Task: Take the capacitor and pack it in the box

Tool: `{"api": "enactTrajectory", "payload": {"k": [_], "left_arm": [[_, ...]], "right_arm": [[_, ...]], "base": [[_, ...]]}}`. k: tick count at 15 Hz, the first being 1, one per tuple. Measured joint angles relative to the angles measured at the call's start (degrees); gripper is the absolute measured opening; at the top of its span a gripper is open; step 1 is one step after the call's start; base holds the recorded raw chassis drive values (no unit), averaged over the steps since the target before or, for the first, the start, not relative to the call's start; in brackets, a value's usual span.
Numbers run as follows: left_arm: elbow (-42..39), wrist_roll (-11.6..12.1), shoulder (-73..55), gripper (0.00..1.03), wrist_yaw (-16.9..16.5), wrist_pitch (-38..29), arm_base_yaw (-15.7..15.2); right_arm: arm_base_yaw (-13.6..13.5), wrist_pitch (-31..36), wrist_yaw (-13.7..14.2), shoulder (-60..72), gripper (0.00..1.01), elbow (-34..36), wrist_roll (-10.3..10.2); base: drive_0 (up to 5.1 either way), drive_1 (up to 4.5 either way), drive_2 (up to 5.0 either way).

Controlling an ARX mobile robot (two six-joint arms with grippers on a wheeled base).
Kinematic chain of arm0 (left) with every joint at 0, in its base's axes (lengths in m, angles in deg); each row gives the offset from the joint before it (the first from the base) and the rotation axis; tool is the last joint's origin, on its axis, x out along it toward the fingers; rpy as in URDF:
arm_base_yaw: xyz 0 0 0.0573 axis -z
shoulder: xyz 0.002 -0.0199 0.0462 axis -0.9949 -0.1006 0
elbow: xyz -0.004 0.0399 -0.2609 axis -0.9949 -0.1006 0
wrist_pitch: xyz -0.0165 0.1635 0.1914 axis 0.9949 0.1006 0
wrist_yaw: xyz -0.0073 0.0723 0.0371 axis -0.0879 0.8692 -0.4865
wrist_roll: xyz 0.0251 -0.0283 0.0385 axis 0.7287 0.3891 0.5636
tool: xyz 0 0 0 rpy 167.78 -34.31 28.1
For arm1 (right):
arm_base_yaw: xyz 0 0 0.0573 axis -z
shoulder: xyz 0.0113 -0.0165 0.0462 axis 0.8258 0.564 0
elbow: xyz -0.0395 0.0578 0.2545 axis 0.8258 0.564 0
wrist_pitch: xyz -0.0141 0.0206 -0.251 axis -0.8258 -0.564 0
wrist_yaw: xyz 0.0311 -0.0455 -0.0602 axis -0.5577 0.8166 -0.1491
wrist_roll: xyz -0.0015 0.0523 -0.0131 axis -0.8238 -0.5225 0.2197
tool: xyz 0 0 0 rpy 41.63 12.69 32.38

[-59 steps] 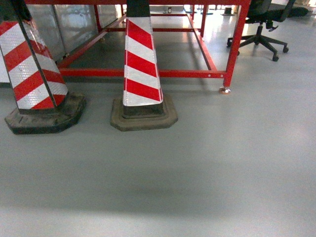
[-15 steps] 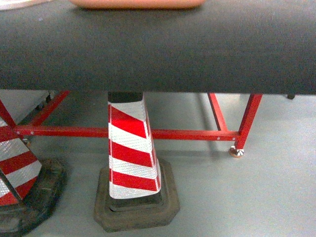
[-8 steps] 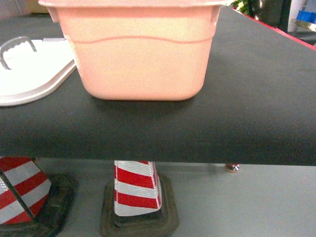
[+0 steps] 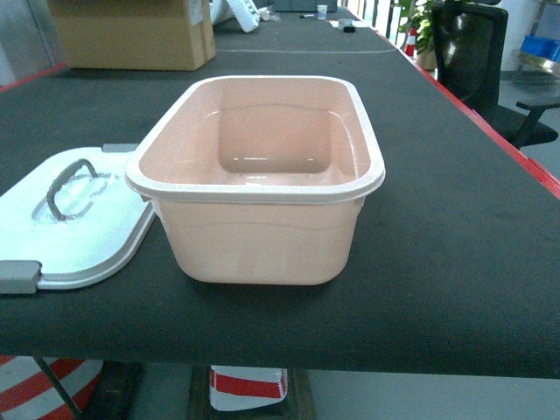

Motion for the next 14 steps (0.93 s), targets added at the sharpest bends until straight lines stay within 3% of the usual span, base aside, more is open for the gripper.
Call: {"api": "enactTrajectory", "payload": {"k": [10,11,12,13,14], "left_arm": [[0.02,0.13,-0.22,0.44,0.79,0.48,0.22],[0.33,1.01,-6.25,0.44,8.46,-6.43,2.73],[3.56,1.66,-21.53,0.44,8.68,-19.17,0.96],[8.61,1.95,-36.94,0.44,6.73,-32.41,-0.07],[13.88,1.92,-48.65,0.44,4.04,-41.99,0.98]], "right_arm": [[0.00,-0.46,0.00,0.00,0.98,0.00,0.02],[0.00,-0.46,0.07,0.00,0.98,0.00,0.02],[0.00,-0.33,-0.07,0.00,0.98,0.00,0.02],[0.00,-0.46,0.00,0.00,0.98,0.00,0.00],[0.00,-0.46,-0.02,0.00,0.98,0.00,0.02]], "base": [[0.0,0.00,0.0],[0.0,0.00,0.0],[0.0,0.00,0.0],[0.0,0.00,0.0],[0.0,0.00,0.0]]}}
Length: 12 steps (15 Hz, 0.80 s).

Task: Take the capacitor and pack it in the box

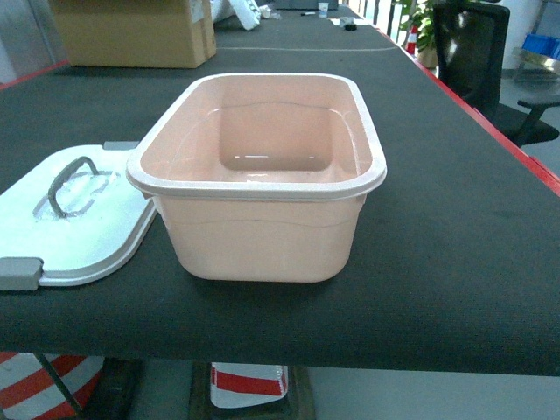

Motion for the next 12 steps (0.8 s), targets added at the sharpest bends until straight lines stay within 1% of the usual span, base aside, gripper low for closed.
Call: {"api": "enactTrajectory", "payload": {"k": [1,2,3,4,6,7,8,10,11,12], "left_arm": [[6.97,-0.31,-12.48,0.44,-2.03,-7.63,2.62],[14.27,-0.74,-22.91,0.44,-2.58,-9.46,5.42],[21.70,-1.99,-31.69,0.44,-2.40,-6.60,8.48],[28.55,-1.99,-39.28,0.44,-1.42,-5.05,12.17],[40.24,-1.53,-49.75,0.44,0.81,-2.54,18.95],[44.50,-1.44,-53.90,0.44,1.97,-0.98,21.05],[46.56,-1.40,-58.27,0.55,3.69,-2.56,22.45],[45.68,-1.38,-60.61,0.78,4.70,-1.38,21.84],[45.70,-1.40,-60.15,0.91,5.01,-2.14,21.27],[45.72,-1.22,-59.65,1.00,4.87,-3.48,20.83]], "right_arm": [[0.00,-0.02,0.02,0.00,0.98,0.00,0.00],[0.00,0.00,0.02,0.00,0.98,0.00,0.00],[0.00,-0.02,0.02,0.00,0.98,0.00,0.00],[0.00,0.00,0.00,0.00,0.98,0.00,0.00],[0.00,0.00,0.02,0.00,0.98,0.00,0.00],[0.00,0.00,0.02,0.00,0.98,0.00,0.00],[0.00,0.00,0.02,0.00,0.98,0.00,0.00],[0.00,-0.02,0.04,0.00,0.98,0.00,0.00],[0.00,0.00,0.00,0.00,0.98,0.00,0.00],[0.00,0.00,0.02,0.00,0.98,0.00,0.00]], "base": [[0.0,0.00,0.0],[0.0,0.00,0.0],[0.0,0.00,0.0],[0.0,0.00,0.0],[0.0,0.00,0.0],[0.0,0.00,0.0],[0.0,0.00,0.0],[0.0,0.00,0.0],[0.0,0.00,0.0],[0.0,0.00,0.0]]}}
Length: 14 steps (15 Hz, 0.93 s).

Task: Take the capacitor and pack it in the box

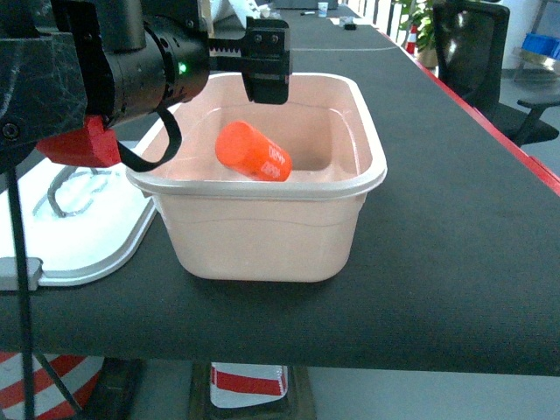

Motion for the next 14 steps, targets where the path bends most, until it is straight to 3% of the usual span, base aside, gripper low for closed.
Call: {"api": "enactTrajectory", "payload": {"k": [2,3,4,6,7,11,14], "left_arm": [[-2.54,-0.02,1.95,0.98,-3.21,-4.98,-2.03],[-3.76,0.37,3.48,0.98,-4.02,-5.16,-5.01],[-4.02,0.92,4.28,0.98,-4.61,-5.55,-11.45],[-3.76,1.22,2.10,0.98,-5.22,-3.52,-19.96],[-2.80,1.22,-0.68,0.98,-5.95,-2.36,-22.64],[7.76,2.58,-16.66,0.98,-9.29,5.05,-28.59],[12.57,3.17,-22.64,0.94,-11.19,10.14,-30.36]], "right_arm": [[0.00,-0.02,0.00,0.00,0.98,0.00,0.00],[0.00,-0.02,0.00,0.00,0.98,0.00,0.00],[0.00,-0.02,0.00,0.00,0.98,0.00,0.00],[0.00,-0.02,0.00,0.00,0.98,0.00,0.00],[0.00,0.00,0.00,0.00,0.98,0.00,0.00],[0.00,0.00,0.00,0.00,0.98,0.00,0.00],[0.00,0.00,-0.02,0.00,0.98,0.00,0.00]], "base": [[0.0,0.00,0.0],[0.0,0.00,0.0],[0.0,0.00,0.0],[0.0,0.00,0.0],[0.0,0.00,0.0],[0.0,0.00,0.0],[0.0,0.00,0.0]]}}
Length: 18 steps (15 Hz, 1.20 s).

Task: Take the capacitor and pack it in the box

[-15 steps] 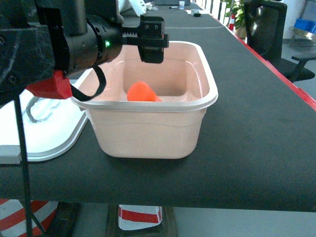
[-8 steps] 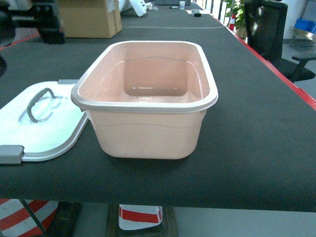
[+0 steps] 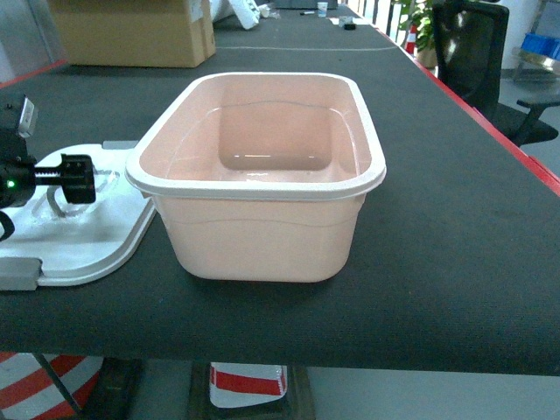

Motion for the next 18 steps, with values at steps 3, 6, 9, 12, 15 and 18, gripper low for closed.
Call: {"api": "enactTrajectory", "payload": {"k": [3,6,9,12,15,18], "left_arm": [[2.58,1.16,-2.19,0.55,-1.64,0.70,-0.26],[2.73,1.20,-2.80,0.23,-1.73,0.50,-0.31],[2.73,1.09,-2.80,0.01,-2.34,0.17,-0.28],[2.73,0.39,-1.55,0.02,-2.58,1.88,-0.70],[2.56,0.85,7.37,0.02,-1.29,4.35,-1.36],[3.48,0.42,20.87,0.02,2.21,6.36,0.57]], "right_arm": [[0.00,0.00,0.02,0.00,0.98,0.00,0.00],[0.00,0.00,0.02,0.00,0.98,0.00,0.00],[0.00,0.00,0.02,0.00,0.98,0.00,0.00],[0.00,0.00,0.02,0.00,0.98,0.00,0.00],[0.00,0.00,0.02,0.00,0.98,0.00,0.00],[0.00,0.00,0.02,0.00,0.98,0.00,0.00]], "base": [[0.0,0.00,0.0],[0.0,0.00,0.0],[0.0,0.00,0.0],[0.0,0.00,0.0],[0.0,0.00,0.0],[0.0,0.00,0.0]]}}
